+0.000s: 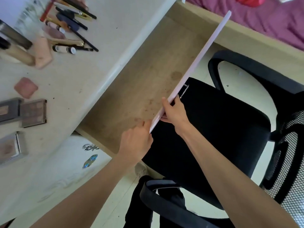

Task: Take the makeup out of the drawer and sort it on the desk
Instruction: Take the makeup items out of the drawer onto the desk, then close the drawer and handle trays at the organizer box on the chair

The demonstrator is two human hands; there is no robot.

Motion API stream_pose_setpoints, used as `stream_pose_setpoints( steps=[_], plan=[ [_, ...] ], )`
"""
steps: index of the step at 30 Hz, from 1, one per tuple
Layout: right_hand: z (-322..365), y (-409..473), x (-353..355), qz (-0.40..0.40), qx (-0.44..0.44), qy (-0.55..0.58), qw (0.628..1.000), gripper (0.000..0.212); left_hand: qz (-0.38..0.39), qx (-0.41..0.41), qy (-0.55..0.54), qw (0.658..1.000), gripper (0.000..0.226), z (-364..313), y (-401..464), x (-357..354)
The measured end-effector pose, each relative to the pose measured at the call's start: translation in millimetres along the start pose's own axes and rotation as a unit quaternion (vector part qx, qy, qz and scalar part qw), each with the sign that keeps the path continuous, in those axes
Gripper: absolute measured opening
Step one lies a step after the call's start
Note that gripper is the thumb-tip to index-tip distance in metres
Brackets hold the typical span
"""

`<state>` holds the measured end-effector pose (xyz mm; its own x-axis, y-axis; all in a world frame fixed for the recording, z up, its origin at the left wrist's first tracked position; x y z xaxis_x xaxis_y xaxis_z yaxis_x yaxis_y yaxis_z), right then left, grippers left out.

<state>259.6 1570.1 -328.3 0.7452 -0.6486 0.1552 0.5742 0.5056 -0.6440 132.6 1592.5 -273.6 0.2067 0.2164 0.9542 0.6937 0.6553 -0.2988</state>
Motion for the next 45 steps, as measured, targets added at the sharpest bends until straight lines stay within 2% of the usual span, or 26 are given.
stream_pose_setpoints(
  steps=[1, 6, 9, 11, 13, 15, 18, 21, 24, 32, 36, 39, 44, 45],
  plan=[
    [3.7, -0.3, -1.6, 0.004, 0.004, 0.002, 1.0, 0.078, -0.007, 0.003, 0.006, 1.0, 0.028, 5.7, -0.2, 7.4],
    [22.0, -7.0, -11.9, 0.037, -0.016, 0.085, 0.996, 0.062, -0.063, -0.027, -0.007, 0.998, 0.019, 28.9, 6.6, 26.5],
    [37.3, -7.9, -25.4, 0.064, -0.011, 0.104, 0.992, 0.043, -0.169, -0.065, 0.01, 0.983, 0.019, 49.3, 12.6, 29.1],
    [48.5, -4.1, -36.6, 0.081, -0.017, 0.106, 0.991, 0.032, -0.202, -0.051, 0.043, 0.977, 0.035, 70.9, 18.4, 29.5],
    [57.3, 1.2, -47.1, 0.094, -0.024, 0.125, 0.987, 0.032, -0.174, 0.0, 0.044, 0.984, 0.066, 92.5, 25.4, 28.4],
    [63.7, 7.4, -56.2, 0.097, -0.025, 0.136, 0.986, 0.04, -0.14, 0.056, 0.01, 0.989, 0.09, 108.5, 32.0, 28.3],
    [73.4, 14.2, -68.8, 0.098, -0.023, 0.121, 0.988, 0.051, -0.129, 0.098, -0.03, 0.986, 0.102, 124.3, 40.7, 26.8],
    [77.8, 17.1, -84.6, 0.112, -0.034, 0.154, 0.981, 0.047, -0.13, 0.126, -0.061, 0.982, 0.101, 142.2, 43.0, 29.2],
    [80.9, 19.7, -95.5, 0.107, -0.04, 0.157, 0.981, 0.05, -0.155, 0.11, -0.044, 0.981, 0.095, 150.8, 45.3, 33.4],
    [98.2, 23.6, -105.5, 0.124, -0.006, 0.075, 0.989, 0.049, -0.213, 0.105, -0.009, 0.971, 0.07, 155.0, 54.3, 32.6],
    [97.8, 18.6, -103.2, 0.141, -0.011, 0.082, 0.987, 0.045, -0.183, 0.112, -0.006, 0.977, 0.068, 151.1, 55.0, 35.9],
    [97.2, 6.0, -96.6, 0.166, 0.0, 0.051, 0.985, 0.042, -0.114, 0.108, -0.036, 0.987, 0.073, 154.6, 53.3, 39.0],
    [112.3, -39.6, -87.8, 0.176, 0.097, -0.124, 0.972, 0.059, 0.054, 0.058, -0.117, 0.99, 0.096, 175.1, 47.8, 50.8],
    [119.0, -50.0, -84.8, 0.168, 0.123, -0.167, 0.964, 0.061, 0.063, 0.052, -0.117, 0.99, 0.097, 177.5, 40.8, 59.5]
  ],
)
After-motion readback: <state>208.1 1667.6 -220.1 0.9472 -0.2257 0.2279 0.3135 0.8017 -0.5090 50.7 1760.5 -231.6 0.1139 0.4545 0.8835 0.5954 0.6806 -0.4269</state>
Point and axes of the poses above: each hand's wrist, its own y-axis towards the middle knuckle, its own x-axis out of the back of the hand, z = x × y, the point moved 4 cm from there along y, towards the middle knuckle, and after that the axes turned 4 degrees about -z, right-handed, at the moved point
